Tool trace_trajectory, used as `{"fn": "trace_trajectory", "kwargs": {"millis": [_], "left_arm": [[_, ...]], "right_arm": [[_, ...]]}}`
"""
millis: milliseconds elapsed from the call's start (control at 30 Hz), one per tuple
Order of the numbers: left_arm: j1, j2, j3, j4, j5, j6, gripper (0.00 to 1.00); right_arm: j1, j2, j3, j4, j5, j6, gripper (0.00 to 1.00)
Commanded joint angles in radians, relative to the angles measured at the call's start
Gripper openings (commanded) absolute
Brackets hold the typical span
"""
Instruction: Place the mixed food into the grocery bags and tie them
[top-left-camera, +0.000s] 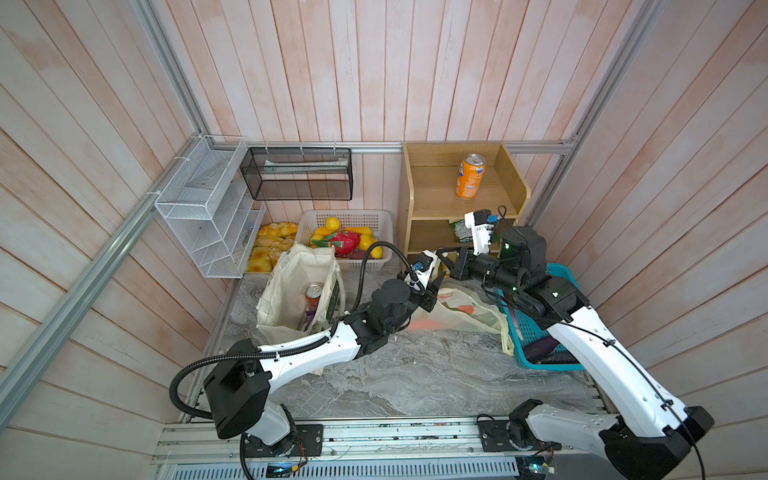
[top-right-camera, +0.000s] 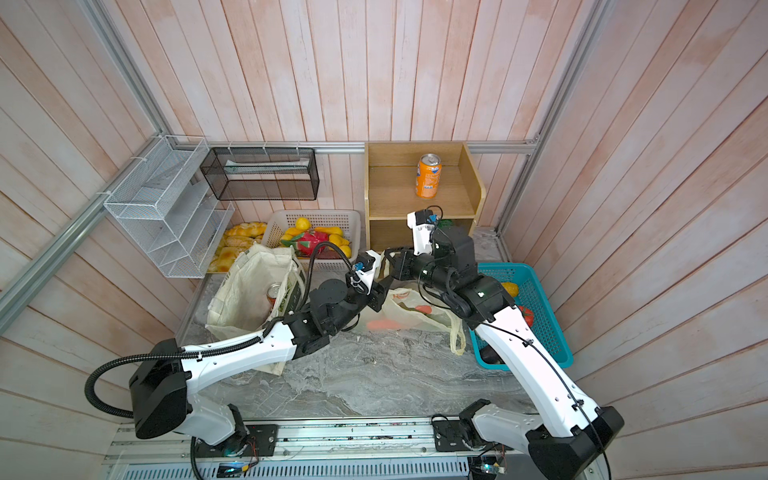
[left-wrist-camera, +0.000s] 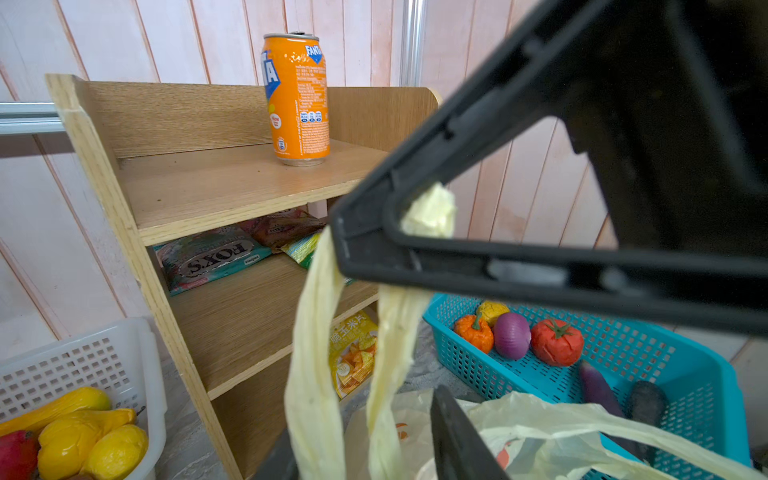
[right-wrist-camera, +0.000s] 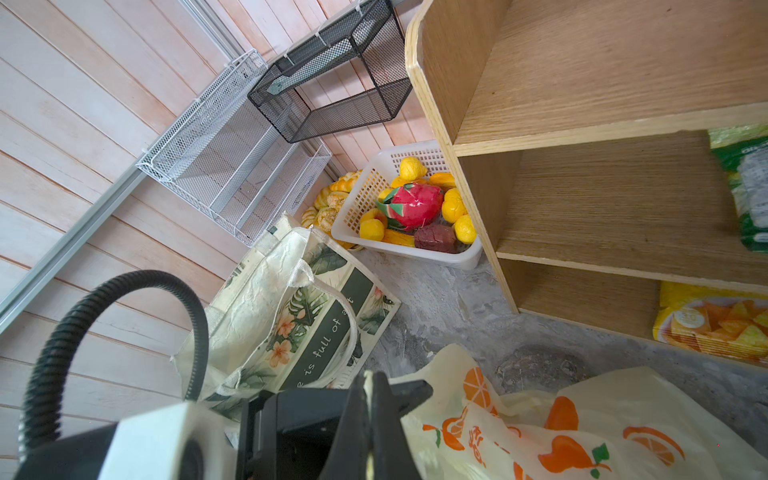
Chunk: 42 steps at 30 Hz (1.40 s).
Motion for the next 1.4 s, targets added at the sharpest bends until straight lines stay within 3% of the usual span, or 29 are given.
{"fn": "trace_trajectory", "kwargs": {"millis": [0,200,300,433,600,733,900,1100,1367], "left_arm": [[0.001,0.019,0.011,0.027,0.000,-0.028,0.45],[0.003,0.031,-0.012,0.028,0.005,-0.058,0.41],[0.007,0.035,-0.014,0.028,0.018,-0.058,0.29],[0.019,0.029,-0.025,0.028,0.052,-0.105,0.02],[0.077,0.002,-0.038,0.005,0.182,-0.174,0.00],[0.135,-0.017,-0.046,-0.028,0.375,-0.247,0.00],[0.184,-0.034,-0.062,-0.017,0.608,-0.316,0.00],[0.239,-0.037,-0.097,0.093,0.845,-0.436,0.00],[0.251,-0.038,-0.093,0.117,0.917,-0.482,0.00]], "right_arm": [[0.005,-0.019,-0.011,0.026,-0.012,0.014,0.00],[0.000,-0.023,-0.015,0.036,-0.018,0.027,0.00],[-0.007,-0.027,-0.023,0.050,-0.038,0.041,0.00],[-0.017,-0.028,-0.037,0.059,-0.056,0.055,0.00],[-0.064,-0.033,-0.048,0.061,-0.098,0.058,0.00],[-0.166,-0.063,-0.055,0.077,-0.199,0.052,0.40],[-0.235,-0.080,-0.068,0.146,-0.377,-0.007,0.66],[-0.233,-0.069,-0.113,0.275,-0.555,-0.051,0.73],[-0.125,-0.017,-0.147,0.313,-0.554,-0.085,0.74]]}}
